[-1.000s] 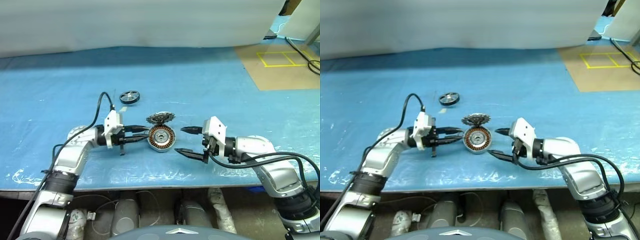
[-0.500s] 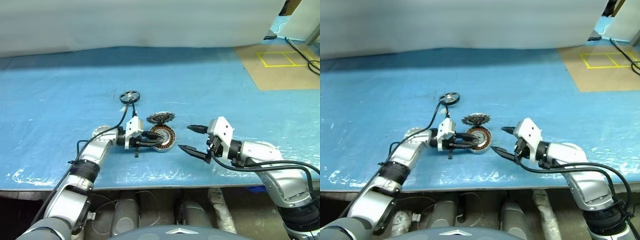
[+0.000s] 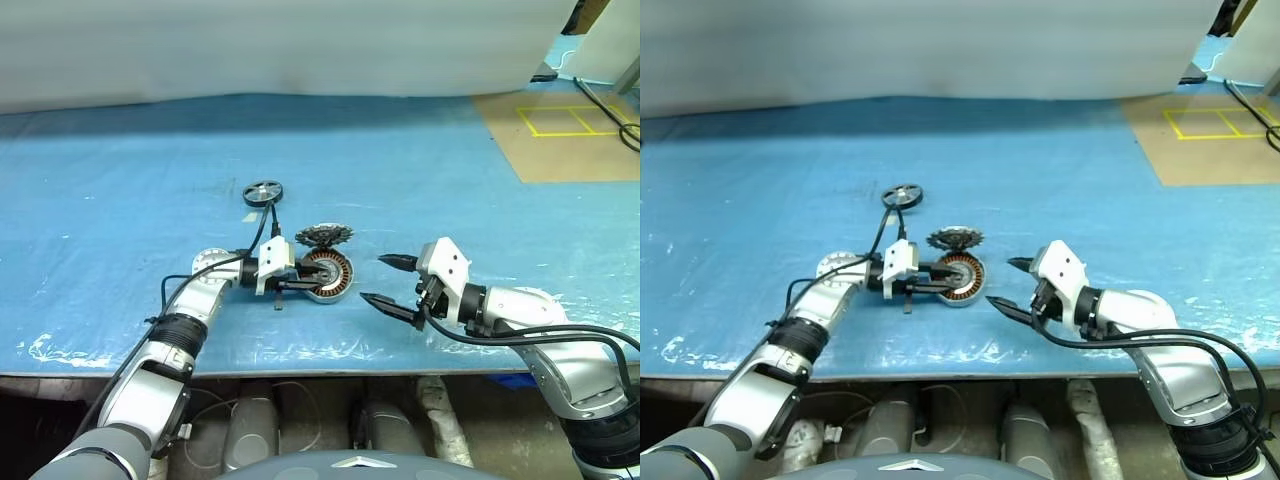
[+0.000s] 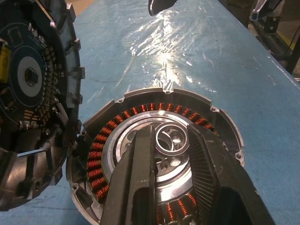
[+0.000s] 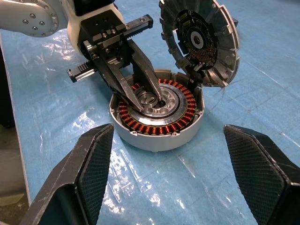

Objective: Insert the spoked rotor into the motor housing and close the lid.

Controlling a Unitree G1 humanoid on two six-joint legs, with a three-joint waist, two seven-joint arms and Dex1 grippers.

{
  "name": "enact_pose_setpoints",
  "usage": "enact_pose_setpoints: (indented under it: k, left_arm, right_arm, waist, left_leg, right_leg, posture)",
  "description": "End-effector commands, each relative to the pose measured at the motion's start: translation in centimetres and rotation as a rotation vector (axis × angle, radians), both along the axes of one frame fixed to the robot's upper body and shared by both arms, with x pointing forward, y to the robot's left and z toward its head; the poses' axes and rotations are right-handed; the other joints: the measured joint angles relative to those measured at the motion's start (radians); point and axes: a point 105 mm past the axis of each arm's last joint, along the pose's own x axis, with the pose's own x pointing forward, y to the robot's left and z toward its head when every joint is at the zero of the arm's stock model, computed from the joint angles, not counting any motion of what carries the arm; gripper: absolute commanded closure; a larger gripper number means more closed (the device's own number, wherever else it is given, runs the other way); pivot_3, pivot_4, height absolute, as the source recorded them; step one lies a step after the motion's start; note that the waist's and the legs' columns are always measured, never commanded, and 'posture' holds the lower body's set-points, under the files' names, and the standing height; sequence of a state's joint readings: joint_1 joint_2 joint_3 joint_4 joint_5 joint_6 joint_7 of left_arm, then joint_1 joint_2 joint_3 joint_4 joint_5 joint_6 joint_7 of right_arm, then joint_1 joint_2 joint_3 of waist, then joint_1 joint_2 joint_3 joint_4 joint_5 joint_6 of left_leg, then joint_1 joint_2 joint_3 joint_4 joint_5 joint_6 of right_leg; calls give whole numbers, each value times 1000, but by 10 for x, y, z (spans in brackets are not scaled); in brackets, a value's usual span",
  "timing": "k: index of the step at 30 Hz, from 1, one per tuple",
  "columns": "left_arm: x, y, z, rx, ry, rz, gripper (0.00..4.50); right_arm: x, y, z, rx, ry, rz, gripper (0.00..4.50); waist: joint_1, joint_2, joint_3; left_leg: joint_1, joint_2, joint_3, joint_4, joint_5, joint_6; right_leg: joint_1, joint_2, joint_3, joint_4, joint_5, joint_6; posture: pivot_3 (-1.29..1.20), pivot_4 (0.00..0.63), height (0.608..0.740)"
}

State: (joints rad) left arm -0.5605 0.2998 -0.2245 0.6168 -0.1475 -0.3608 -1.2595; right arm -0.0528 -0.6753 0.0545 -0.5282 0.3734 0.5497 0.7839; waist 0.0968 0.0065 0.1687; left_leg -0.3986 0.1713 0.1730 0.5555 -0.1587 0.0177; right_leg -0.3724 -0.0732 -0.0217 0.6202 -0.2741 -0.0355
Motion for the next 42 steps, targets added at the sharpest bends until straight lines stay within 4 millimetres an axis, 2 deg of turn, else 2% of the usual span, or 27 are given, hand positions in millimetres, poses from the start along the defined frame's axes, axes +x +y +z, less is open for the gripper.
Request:
enact_pose_setpoints:
  k: [1,7,15,21,34,42]
  left_arm:
    - [5,-2,13,-28,-29,15,3804]
    - [7,1,18,-4,-51,27,3804]
    - [9,6,10,80,-54,44,3804]
    - [5,-7,12,61,-43,27,3804]
    - [8,-6,7,104,-11,54,3804]
    - [3,-6,5,116,8,32,3804]
  right_arm:
    - [-2,-1,6,-9,-47,13,612]
    - [-3,-2,-1,-25,-44,13,612]
    - [-2,1,-6,-27,-47,9,612]
    - [-1,1,-7,-34,-52,1,612]
    - [-1,2,-5,-44,-51,-9,612]
    - [0,1,-7,-52,-49,-12,612]
  waist:
    - [0,0,0]
    - [0,0,0]
    - [0,0,0]
    - [0,0,0]
    - [0,0,0]
    - [0,0,0]
  left_leg:
    - [0,0,0,0,0,0]
    - [-1,0,0,1,0,0]
    - [-2,0,-1,1,0,0]
    - [-2,0,-1,2,0,0]
    - [-2,0,-1,2,0,1]
    - [-2,0,-1,3,0,1]
  right_leg:
    - [0,0,0,0,0,0]
    - [-1,0,0,0,0,0]
    - [-1,0,-1,0,0,0]
    - [0,0,-1,0,0,0]
    - [0,0,-1,0,0,0]
    - [0,0,-1,0,0,0]
  posture:
    - [0,150,740]
    - [0,150,740]
    - [0,150,740]
    - [0,150,740]
    - [0,150,740]
    - [0,150,740]
